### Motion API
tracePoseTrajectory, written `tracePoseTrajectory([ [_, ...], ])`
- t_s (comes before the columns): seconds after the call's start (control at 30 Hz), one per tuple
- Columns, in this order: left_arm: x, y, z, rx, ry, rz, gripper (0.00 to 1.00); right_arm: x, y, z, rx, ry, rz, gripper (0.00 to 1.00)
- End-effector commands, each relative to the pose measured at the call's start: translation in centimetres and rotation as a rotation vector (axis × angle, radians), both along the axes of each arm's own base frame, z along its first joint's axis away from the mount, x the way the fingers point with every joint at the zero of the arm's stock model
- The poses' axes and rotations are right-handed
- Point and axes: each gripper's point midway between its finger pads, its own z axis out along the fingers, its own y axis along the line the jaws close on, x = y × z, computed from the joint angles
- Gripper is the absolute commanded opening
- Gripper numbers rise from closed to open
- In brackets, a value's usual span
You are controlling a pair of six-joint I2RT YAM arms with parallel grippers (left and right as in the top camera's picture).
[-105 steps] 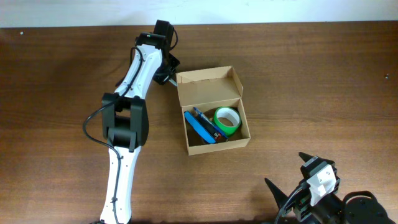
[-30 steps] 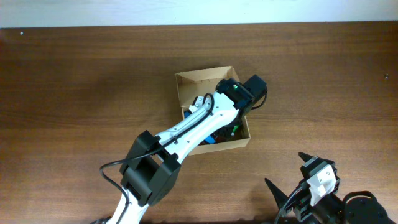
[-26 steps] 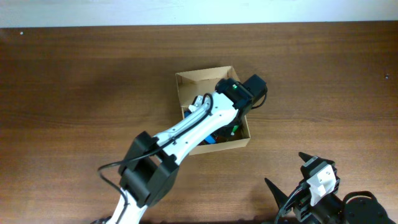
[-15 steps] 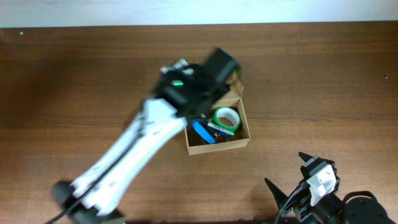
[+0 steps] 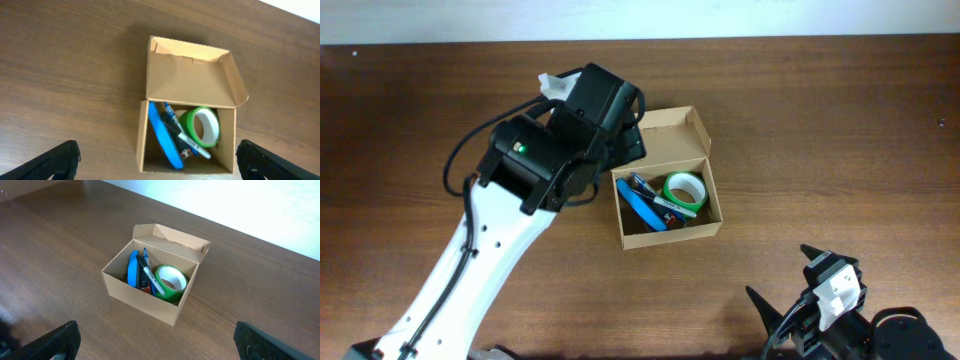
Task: Pack container
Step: 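Withdraw the left gripper from the box, then bring both grippers to the box lid flaps on either side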
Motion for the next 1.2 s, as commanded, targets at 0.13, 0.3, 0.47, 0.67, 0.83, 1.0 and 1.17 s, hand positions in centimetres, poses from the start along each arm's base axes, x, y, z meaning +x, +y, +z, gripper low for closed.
tracePoseTrajectory([
  [0.13, -1.8, 2.7, -0.7, 0.129, 0.060, 0.000, 0.99, 0.1, -0.2, 0.0, 0.003, -0.004, -0.017, 0.99],
  [0.3, -3.8, 4.2, -1.6, 0.198, 0.151, -0.002, 1.00, 0.1, -0.2, 0.1, 0.003, -0.005, -0.017, 0.99],
  [0.47, -5.2, 5.6, -2.0, 0.278, 0.209, -0.026, 1.00, 1.0, -0.8, 1.1, 0.015, -0.053, -0.067, 0.99],
  [0.67, -5.5, 5.7, -2.1, 0.281, 0.221, -0.028, 1.00, 4.0, -3.2, 4.5, 0.157, -0.124, -0.334, 0.99],
  [0.83, -4.0, 5.4, -1.7, 0.263, 0.171, -0.041, 1.00, 6.9, -2.8, 5.8, 0.109, -0.077, -0.438, 0.99],
  [1.0, -1.7, 5.7, -1.0, 0.258, 0.098, -0.063, 1.00, 11.8, -2.2, 9.0, -0.046, -0.057, -0.560, 0.99],
  [1.17, 0.4, 7.5, 0.0, 0.262, 0.026, 0.024, 1.00, 17.5, -2.2, 10.0, -0.226, -0.024, -0.610, 0.99],
])
